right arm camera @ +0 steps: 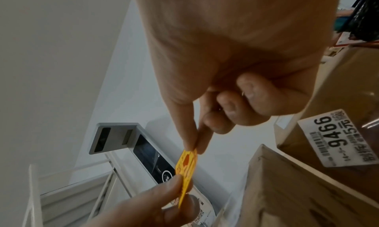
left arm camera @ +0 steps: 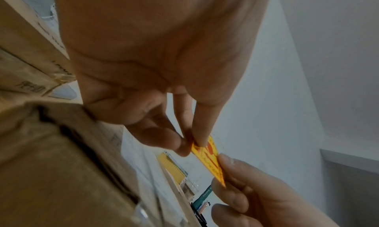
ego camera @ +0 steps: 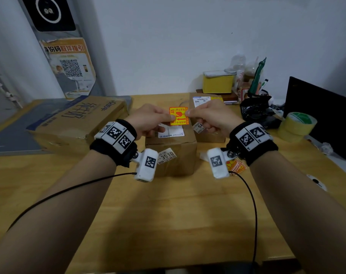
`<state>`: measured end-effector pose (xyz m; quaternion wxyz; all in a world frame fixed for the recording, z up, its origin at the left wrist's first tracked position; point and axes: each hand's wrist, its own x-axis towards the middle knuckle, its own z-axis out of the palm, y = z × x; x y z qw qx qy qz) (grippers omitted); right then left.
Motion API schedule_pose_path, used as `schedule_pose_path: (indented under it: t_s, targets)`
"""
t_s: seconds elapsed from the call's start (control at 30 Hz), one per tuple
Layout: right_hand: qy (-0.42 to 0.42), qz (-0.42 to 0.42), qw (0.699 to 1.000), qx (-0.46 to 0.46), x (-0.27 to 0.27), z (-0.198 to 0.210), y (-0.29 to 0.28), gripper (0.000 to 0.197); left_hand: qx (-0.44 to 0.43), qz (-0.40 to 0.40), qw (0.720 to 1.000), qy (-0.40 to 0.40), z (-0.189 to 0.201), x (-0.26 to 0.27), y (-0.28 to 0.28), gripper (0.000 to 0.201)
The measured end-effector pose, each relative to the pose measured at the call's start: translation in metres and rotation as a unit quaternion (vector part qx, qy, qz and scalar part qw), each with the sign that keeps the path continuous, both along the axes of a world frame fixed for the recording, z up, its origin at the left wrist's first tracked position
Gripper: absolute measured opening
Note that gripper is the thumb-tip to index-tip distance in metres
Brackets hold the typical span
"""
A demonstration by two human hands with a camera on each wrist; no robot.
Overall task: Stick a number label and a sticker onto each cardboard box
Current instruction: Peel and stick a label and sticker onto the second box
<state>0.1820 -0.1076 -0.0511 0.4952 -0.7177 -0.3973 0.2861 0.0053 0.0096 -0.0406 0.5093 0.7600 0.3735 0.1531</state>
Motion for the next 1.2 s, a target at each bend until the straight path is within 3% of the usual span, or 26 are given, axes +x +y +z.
schedule_pose_path:
  t_s: [0.27, 0.47, 0.67, 0.83, 0.93, 1.1, 1.2]
  targets:
    - [0.003, -0.003, 1.000, 0.009, 0.001, 0.001, -0.001, 0.027, 0.000, 0.025, 1.000, -0.002, 0.000, -0.001, 0.001, 0.022]
    - [0.045, -0.017, 0.997, 0.053, 0.000, -0.001, -0.003, 0.011, 0.007, 0.038, 0.999, -0.005, 0.000, -0.002, 0.000, 0.031]
    - [0.059, -0.037, 0.995, 0.078, 0.000, -0.005, -0.004, 0.024, 0.011, 0.035, 0.999, -0.024, -0.002, 0.001, -0.005, 0.030]
    - [-0.029, -0.015, 0.999, 0.023, 0.000, -0.006, -0.012, 0.021, 0.010, 0.041, 0.998, -0.046, -0.002, 0.004, -0.004, 0.016]
    - [-0.081, -0.018, 0.996, -0.017, 0.003, -0.003, -0.013, 0.033, 0.006, 0.024, 0.999, -0.030, 0.003, 0.003, -0.004, 0.007]
    - [-0.066, -0.017, 0.997, -0.032, 0.005, 0.005, -0.013, 0.044, -0.009, -0.036, 0.999, 0.038, 0.011, 0.000, -0.008, 0.007]
    - [-0.061, 0.013, 0.996, -0.057, 0.004, 0.008, -0.013, 0.039, -0.005, -0.046, 0.997, 0.055, 0.012, 0.000, -0.010, 0.009]
